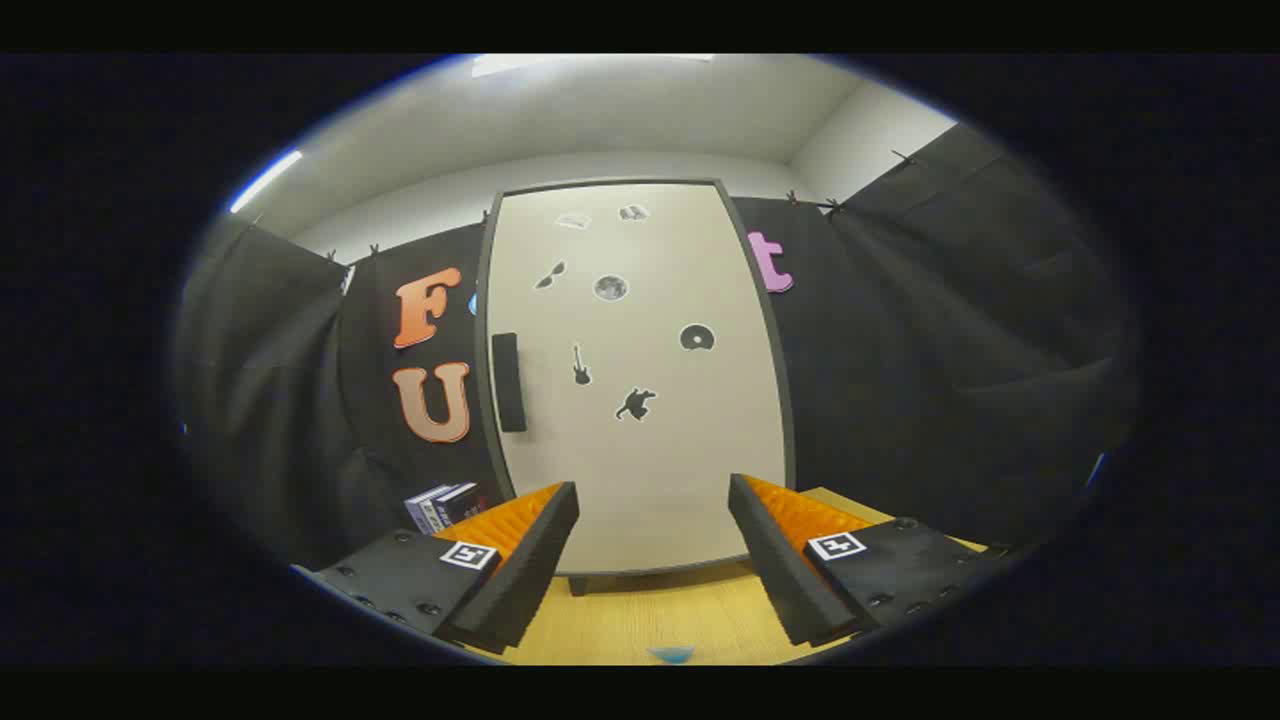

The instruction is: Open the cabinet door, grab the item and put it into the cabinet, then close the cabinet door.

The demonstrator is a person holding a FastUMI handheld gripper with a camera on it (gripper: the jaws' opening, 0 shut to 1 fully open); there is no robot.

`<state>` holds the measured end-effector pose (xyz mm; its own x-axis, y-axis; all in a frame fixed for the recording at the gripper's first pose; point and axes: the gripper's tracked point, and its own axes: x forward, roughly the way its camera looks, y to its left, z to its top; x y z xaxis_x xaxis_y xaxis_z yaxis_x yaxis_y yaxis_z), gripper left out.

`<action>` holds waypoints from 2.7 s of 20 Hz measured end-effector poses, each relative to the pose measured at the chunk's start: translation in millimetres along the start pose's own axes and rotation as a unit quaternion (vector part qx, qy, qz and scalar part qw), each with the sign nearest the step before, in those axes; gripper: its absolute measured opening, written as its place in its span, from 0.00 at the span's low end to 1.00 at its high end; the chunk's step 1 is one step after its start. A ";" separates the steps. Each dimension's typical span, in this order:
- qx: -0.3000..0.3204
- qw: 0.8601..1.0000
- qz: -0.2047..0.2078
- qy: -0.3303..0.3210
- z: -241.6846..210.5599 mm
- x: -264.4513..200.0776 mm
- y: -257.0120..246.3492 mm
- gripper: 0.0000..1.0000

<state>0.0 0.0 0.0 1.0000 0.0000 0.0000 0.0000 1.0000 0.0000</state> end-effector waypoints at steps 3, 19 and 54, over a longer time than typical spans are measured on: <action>-0.004 1.000 -0.022 -0.006 3.7 1.0 5.6 0.97; -0.014 0.999 -0.045 0.003 -1.4 -4.2 45.6 0.97; 0.037 0.999 0.036 0.013 33.1 55.4 110.6 0.97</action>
<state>55.4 110.6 33.1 0.9972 0.0719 -0.0228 -0.0700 0.9947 0.0756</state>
